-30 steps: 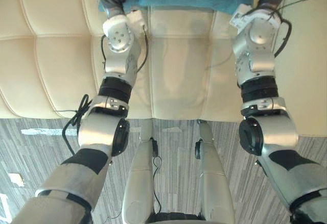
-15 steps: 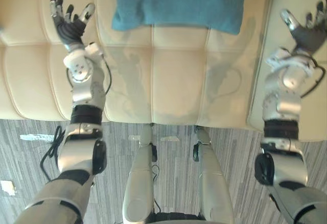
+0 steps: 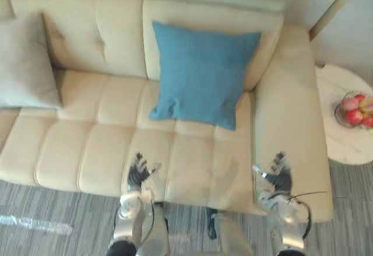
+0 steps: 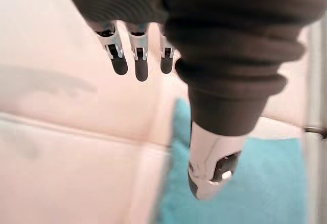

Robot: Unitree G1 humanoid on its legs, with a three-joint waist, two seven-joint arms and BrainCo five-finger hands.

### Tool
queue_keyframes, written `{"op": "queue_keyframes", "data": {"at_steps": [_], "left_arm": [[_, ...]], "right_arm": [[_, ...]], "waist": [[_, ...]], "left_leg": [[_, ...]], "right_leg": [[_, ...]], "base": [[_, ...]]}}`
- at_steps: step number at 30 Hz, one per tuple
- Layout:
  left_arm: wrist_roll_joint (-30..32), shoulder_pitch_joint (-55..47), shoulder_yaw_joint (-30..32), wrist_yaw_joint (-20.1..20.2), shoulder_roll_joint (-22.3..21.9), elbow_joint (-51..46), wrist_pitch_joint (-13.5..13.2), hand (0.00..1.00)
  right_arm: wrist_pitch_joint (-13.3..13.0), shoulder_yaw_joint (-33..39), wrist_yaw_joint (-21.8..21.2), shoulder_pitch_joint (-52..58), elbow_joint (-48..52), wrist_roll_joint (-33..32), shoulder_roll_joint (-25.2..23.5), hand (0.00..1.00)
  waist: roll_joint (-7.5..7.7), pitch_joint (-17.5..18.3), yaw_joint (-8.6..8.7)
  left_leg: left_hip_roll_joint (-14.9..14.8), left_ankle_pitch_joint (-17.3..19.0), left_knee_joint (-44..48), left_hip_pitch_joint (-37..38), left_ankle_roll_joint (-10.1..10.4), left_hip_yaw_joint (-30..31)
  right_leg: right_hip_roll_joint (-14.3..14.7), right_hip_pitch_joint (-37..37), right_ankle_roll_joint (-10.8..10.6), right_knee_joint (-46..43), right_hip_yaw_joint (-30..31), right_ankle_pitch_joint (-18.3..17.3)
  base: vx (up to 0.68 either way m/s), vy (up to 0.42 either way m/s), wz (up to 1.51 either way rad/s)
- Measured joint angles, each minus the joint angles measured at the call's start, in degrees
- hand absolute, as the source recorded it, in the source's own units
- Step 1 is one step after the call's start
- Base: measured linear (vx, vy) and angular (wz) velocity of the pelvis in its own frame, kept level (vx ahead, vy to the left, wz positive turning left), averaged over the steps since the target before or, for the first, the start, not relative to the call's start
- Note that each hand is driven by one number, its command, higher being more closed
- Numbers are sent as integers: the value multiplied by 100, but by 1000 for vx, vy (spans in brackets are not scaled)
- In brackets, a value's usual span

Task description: Pick up cushions and gather them together orderly.

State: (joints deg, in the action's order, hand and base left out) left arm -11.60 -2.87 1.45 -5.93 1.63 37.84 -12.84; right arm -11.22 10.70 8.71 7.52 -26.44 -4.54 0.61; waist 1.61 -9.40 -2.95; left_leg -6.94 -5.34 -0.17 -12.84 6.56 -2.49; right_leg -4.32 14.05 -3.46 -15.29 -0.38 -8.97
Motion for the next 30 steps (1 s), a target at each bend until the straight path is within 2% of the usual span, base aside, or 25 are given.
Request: {"op": "queue_keyframes", "data": {"at_steps": [4, 7, 11, 14, 16, 17, 18, 19, 20, 21, 22, 23, 24, 25, 26, 27, 28, 30], "left_arm": [[388, -115, 211, 93, -114, 1136, 193, 0], [742, -183, 414, 119, -75, 1522, 243, 0], [1004, -186, 544, 120, -20, 1686, 273, 0], [1106, -53, 652, 112, -50, 1685, 335, 0], [1106, 1, 639, 106, -72, 1621, 335, 0], [1106, 127, 677, 104, -90, 1593, 360, 0], [1106, 139, 720, 101, -126, 1590, 384, 0], [1111, 101, 777, 98, -145, 1542, 375, 0], [1118, 82, 786, 95, -152, 1542, 375, 0], [1146, 36, 861, 88, -226, 1542, 375, 0], [1151, 53, 871, 81, -303, 1546, 375, 0], [1151, 102, 864, 79, -333, 1551, 374, 0], [1152, 129, 858, 80, -326, 1561, 375, 0], [1151, 180, 806, 52, -229, 1575, 386, 0], [1150, 188, 741, 45, -122, 1607, 390, 0], [1150, 220, 629, 44, -40, 1645, 391, 0], [1145, 243, 555, 44, -4, 1707, 390, 0], [1142, 279, 532, 37, 8, 1818, 388, 0]], "right_arm": [[174, 15, -130, 78, -1366, 237, -114, 0], [268, 87, -134, 109, -1955, 350, -112, 0], [303, 191, -140, 94, -2232, 345, -115, 0], [335, 217, -134, 2, -2275, 340, -98, 0], [383, 185, -134, -244, -2439, 330, -86, 0], [394, 226, -135, -399, -2478, 330, -146, 0], [412, 252, -123, -449, -2470, 325, -166, 0], [412, 252, -124, -410, -2414, 327, -168, 0], [412, 252, -124, -386, -2406, 330, -161, 0], [414, 255, -114, -362, -2401, 334, -119, 0], [449, 255, -120, -398, -2409, 345, -66, 0], [496, 276, -129, -435, -2438, 351, -33, 0], [516, 294, -132, -480, -2474, 353, -49, 0], [547, 277, -170, -565, -2566, 411, -186, 0], [560, 257, -193, -586, -2697, 459, -239, 0], [595, 271, -192, -654, -2780, 464, -238, 0], [616, 274, -185, -737, -2892, 472, -197, 0], [639, 262, -176, -847, -2900, 595, -194, 0]], "waist": [[-101, 261, 16], [-100, 360, 26], [-94, 369, 18], [-86, 359, 22], [-98, 373, 40], [-17, 327, 93], [14, 300, 91], [29, 297, 89], [38, 307, 94], [-98, 406, 135], [-229, 482, 186], [-321, 524, 230], [-265, 507, 244], [-100, 499, 317], [20, 533, 345], [63, 521, 335], [68, 499, 333], [85, 338, 284]], "left_leg": [[44, -4, -264, 513, 4, 48], [53, -27, -381, 699, 33, 121], [88, -28, -373, 787, 35, 191], [151, -26, -90, 494, 33, 311], [125, -137, 90, 161, 116, 469], [115, 284, 708, -79, 15, 307], [39, 873, 1840, -326, -185, 24], [-180, 1370, 2984, -269, -150, -208], [-306, 1498, 3312, -177, -52, -238], [-626, 1691, 3747, 86, 180, -197], [-861, 1816, 3789, 301, 324, -54], [-741, 1965, 3547, 348, 503, 67], [-662, 2013, 3448, 378, 472, 43], [-402, 2012, 3143, 400, 473, 71], [-301, 2015, 2973, 398, 473, 164], [-176, 2069, 2756, 427, 433, 196], [-120, 2173, 2557, 498, 301, 154], [2, 2336, 2430, 590, 89, -38]], "right_leg": [[-28, -588, -7, 321, -102, 3], [-43, -856, -31, 507, -190, 22], [-60, -1045, -44, 569, -264, 47], [-111, -957, -45, 479, -438, 44], [-118, -689, 7, 276, -602, 74], [-307, -558, 93, 321, -820, 140], [-386, -548, 104, 236, -856, 178], [-458, -630, 78, 160, -876, 210], [-469, -647, 55, 128, -876, 225], [-467, -623, -7, 62, -857, 268], [-481, -478, -95, -92, -842, 321], [-506, -334, -167, -205, -827, 410], [-539, -289, -202, -209, -804, 485], [-605, -147, -267, -130, -672, 611], [-531, -137, -298, 29, -602, 695], [-563, -89, -240, 220, -558, 980], [-562, -38, -245, 372, -433, 1271], [-648, 14, -294, 489, -369, 1492]], "base": [[67, 14, 11], [65, 5, 14], [34, -1, 13], [-46, -1, 31], [-147, -16, 31], [-132, 17, 21], [-86, 31, 8], [-64, 65, -5], [-53, 147, -15], [-115, 289, -9], [-134, 326, -4], [-154, 314, 2], [-247, 276, 6], [-248, 198, 11], [-278, 111, 5], [-291, 155, -12], [-246, 153, -29], [-226, 159, -41]]}}
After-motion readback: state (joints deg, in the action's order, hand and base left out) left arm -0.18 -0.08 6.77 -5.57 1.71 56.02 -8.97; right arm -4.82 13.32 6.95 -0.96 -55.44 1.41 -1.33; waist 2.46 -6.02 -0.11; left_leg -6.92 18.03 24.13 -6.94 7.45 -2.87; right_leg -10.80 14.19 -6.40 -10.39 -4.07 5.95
